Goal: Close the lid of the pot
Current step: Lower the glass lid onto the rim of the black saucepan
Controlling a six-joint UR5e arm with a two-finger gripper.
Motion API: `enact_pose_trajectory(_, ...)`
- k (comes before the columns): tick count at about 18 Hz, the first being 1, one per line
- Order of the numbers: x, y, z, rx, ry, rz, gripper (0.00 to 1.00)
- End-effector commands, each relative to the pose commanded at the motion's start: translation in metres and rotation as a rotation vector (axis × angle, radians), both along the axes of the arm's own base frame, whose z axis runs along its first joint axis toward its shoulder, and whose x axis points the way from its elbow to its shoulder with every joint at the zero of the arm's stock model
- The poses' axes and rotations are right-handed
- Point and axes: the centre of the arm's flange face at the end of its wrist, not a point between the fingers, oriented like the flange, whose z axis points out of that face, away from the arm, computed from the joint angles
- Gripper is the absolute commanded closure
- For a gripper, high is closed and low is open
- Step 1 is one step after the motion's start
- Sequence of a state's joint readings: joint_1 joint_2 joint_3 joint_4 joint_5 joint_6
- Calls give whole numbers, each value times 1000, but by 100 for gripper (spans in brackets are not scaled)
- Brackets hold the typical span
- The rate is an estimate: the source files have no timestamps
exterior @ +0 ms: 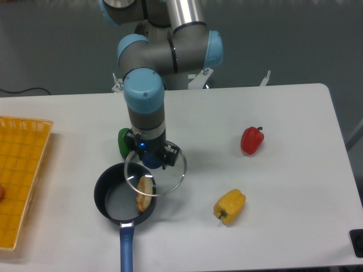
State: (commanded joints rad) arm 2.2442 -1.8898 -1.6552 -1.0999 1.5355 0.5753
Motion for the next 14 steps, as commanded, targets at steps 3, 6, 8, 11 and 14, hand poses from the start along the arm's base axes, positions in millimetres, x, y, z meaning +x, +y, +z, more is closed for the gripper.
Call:
enact_pose_trajectory(3, 3, 9, -3, 0, -1, 2, 47)
enact_pose_trajectory(6, 3, 21, -4, 2, 0, 11, 47)
enact_pose_trajectory(8, 9, 30, -4, 3, 0, 9, 47)
enact_pose_trajectory(11, 10, 33, -7, -4, -3, 22, 47)
enact_pose_trajectory(14, 16, 36, -7, -4, -4, 26, 47)
